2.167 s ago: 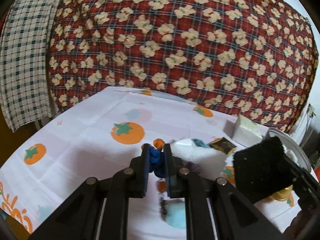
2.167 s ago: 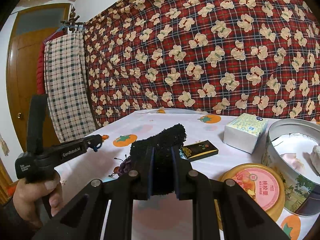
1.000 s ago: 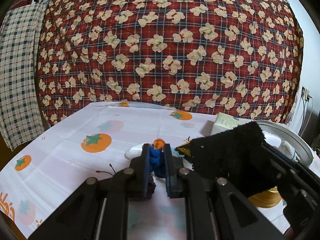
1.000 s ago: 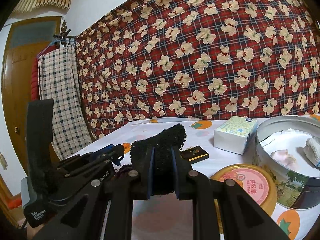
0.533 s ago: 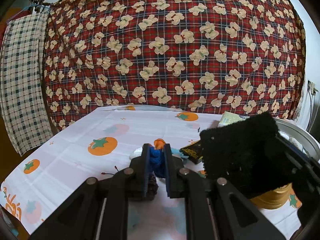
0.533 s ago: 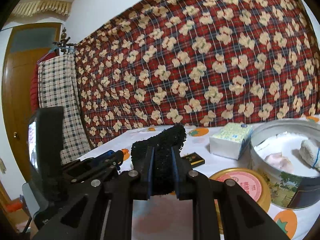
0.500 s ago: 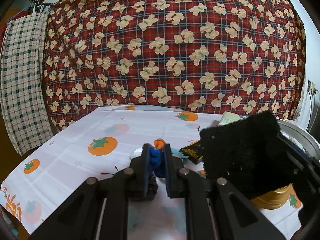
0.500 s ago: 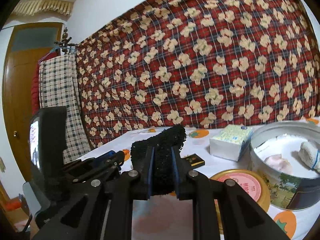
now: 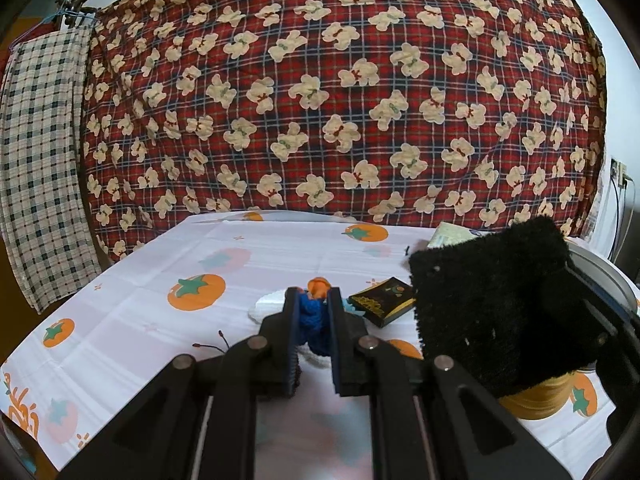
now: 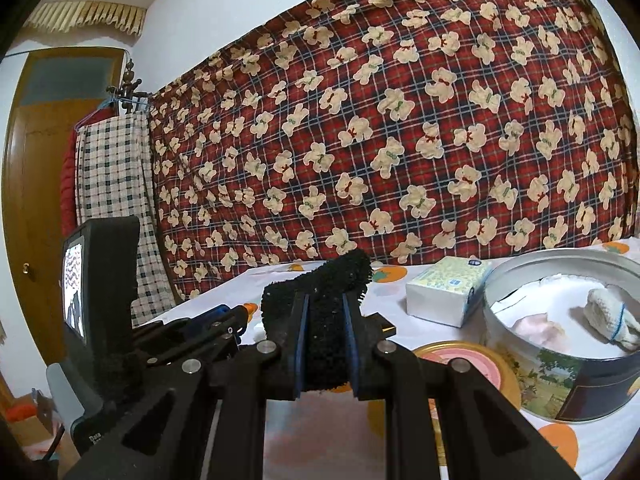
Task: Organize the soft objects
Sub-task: 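Carry the blue cord and black pouch with both grippers over the silver tin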
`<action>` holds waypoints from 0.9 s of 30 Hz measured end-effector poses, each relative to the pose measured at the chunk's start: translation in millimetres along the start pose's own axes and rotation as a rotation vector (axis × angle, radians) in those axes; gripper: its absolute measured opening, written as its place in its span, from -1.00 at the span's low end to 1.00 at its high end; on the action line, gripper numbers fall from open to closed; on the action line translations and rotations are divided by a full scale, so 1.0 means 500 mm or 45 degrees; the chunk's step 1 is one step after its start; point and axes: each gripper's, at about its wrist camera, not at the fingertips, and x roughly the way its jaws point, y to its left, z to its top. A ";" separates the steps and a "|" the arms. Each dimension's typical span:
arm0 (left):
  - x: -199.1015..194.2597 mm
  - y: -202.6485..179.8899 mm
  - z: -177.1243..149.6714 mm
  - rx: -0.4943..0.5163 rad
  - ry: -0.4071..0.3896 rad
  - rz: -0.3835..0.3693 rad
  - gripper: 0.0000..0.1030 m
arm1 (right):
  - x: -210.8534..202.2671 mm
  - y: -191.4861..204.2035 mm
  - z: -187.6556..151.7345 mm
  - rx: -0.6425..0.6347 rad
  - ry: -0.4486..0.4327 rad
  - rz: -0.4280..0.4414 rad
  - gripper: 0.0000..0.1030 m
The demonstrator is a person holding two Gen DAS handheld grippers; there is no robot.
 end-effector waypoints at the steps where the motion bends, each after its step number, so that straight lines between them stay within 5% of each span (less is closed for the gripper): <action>1: -0.002 -0.003 -0.001 0.001 -0.002 -0.002 -0.79 | -0.002 -0.001 0.000 -0.006 -0.005 -0.006 -0.64; 18: -0.004 -0.043 0.010 0.020 0.002 -0.051 -0.79 | -0.015 -0.046 0.021 -0.036 -0.025 -0.089 -0.65; 27: -0.008 -0.148 0.074 0.099 -0.004 -0.206 -0.79 | -0.043 -0.139 0.077 -0.025 -0.059 -0.234 -0.64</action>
